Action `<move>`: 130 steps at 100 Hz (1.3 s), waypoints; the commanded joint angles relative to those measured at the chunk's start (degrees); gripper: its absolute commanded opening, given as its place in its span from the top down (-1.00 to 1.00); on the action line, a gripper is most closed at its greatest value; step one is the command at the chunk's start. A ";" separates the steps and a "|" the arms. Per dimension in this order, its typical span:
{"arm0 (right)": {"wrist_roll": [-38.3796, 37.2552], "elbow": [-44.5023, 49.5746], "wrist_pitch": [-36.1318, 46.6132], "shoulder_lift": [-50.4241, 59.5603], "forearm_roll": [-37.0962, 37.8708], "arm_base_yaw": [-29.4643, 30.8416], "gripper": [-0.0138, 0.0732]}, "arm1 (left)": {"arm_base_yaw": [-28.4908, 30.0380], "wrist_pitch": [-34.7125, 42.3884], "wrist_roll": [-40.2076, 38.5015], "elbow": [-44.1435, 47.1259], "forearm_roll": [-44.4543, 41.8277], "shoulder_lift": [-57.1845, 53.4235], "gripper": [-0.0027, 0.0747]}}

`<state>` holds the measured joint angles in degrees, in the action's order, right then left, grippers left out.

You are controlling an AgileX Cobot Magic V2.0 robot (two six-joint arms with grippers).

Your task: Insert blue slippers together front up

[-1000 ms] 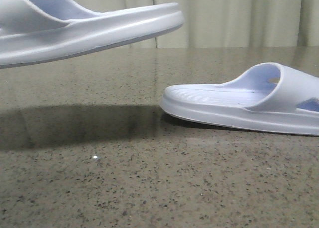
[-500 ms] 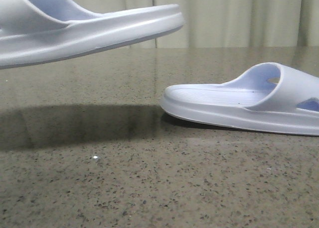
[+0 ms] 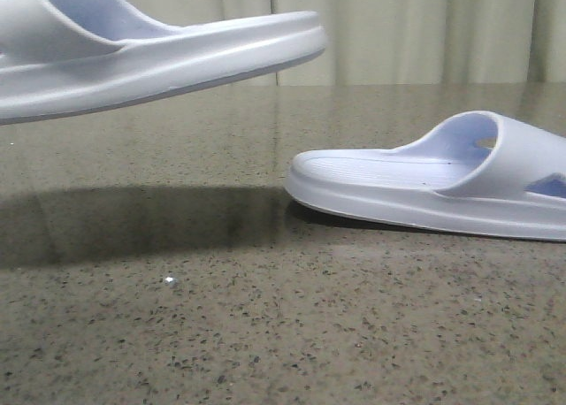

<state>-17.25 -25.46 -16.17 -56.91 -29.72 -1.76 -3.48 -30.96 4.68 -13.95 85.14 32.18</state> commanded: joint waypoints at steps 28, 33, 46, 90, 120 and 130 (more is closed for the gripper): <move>0.11 -0.97 3.18 -3.69 -0.66 -7.17 0.05 | -0.02 -0.56 0.08 -2.03 2.31 -0.11 0.89; 0.11 -0.97 3.18 -4.11 -0.66 -7.40 0.05 | -0.02 -0.56 0.08 -2.03 2.31 -0.11 0.89; 0.11 -0.97 3.57 -4.67 -0.66 -7.40 0.33 | -0.02 -0.56 0.08 -2.03 2.31 -0.11 0.89; 0.21 -1.96 11.43 -3.06 -0.66 -7.40 0.93 | -0.02 -0.56 0.08 -2.03 2.31 -0.11 0.89; 1.30 -11.94 14.49 5.69 0.44 -7.40 0.93 | -0.02 -0.75 0.08 -2.03 2.31 -0.11 0.89; 1.30 -15.40 14.25 7.58 1.58 -7.40 0.93 | -0.02 -0.75 0.08 -2.03 2.31 -0.11 0.89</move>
<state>-16.87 -36.21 -6.46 -51.57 -29.43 -9.35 -3.48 -30.96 4.68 -13.95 85.02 32.18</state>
